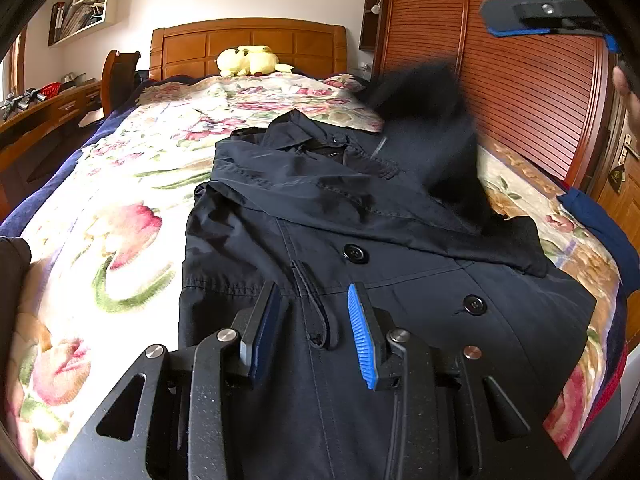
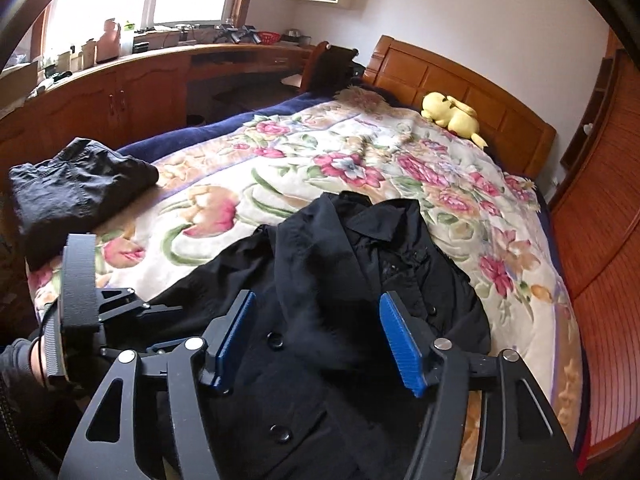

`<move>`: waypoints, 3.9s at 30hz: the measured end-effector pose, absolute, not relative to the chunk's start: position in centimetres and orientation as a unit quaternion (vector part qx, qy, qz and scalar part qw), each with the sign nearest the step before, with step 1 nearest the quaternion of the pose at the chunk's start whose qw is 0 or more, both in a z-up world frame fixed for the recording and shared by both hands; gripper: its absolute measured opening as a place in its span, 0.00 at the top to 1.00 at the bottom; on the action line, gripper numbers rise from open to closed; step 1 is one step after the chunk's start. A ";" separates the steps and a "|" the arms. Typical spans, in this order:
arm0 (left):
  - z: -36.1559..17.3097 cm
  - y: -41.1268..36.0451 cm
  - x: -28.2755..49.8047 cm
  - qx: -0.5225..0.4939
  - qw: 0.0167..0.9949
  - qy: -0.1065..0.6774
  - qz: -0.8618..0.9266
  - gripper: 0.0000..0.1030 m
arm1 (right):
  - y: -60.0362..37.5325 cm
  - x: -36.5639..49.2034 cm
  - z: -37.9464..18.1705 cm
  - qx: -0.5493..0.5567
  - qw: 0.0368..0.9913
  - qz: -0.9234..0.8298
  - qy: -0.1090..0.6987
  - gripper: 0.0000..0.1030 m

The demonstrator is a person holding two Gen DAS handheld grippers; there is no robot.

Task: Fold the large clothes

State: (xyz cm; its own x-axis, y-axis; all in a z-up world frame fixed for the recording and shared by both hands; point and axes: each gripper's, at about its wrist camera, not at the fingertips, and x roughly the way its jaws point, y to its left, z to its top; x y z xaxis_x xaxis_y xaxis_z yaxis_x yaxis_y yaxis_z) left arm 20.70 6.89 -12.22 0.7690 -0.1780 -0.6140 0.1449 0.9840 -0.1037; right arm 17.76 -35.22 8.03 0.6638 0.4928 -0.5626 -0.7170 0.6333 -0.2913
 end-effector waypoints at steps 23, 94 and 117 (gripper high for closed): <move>-12.8 6.6 21.1 -0.022 0.936 0.341 -0.084 0.64 | -42.6 25.2 -11.3 -0.145 0.893 0.256 0.341 0.34; -8.7 4.3 15.9 0.047 0.928 0.367 -0.044 0.75 | -45.2 28.0 -17.3 -0.043 0.899 0.272 0.341 0.34; -14.7 6.9 19.3 0.028 0.898 0.437 -0.034 0.71 | -45.1 27.8 -17.2 -0.047 0.902 0.267 0.337 0.34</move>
State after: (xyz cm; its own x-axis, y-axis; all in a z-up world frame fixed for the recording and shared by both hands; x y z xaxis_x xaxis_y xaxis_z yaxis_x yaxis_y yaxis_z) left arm 19.30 6.89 -14.69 0.6159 -0.0364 -0.7870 0.0860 0.9961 0.0212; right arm 27.81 -45.15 -17.17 0.6301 0.4505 -0.6325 -0.5137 0.8526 0.0957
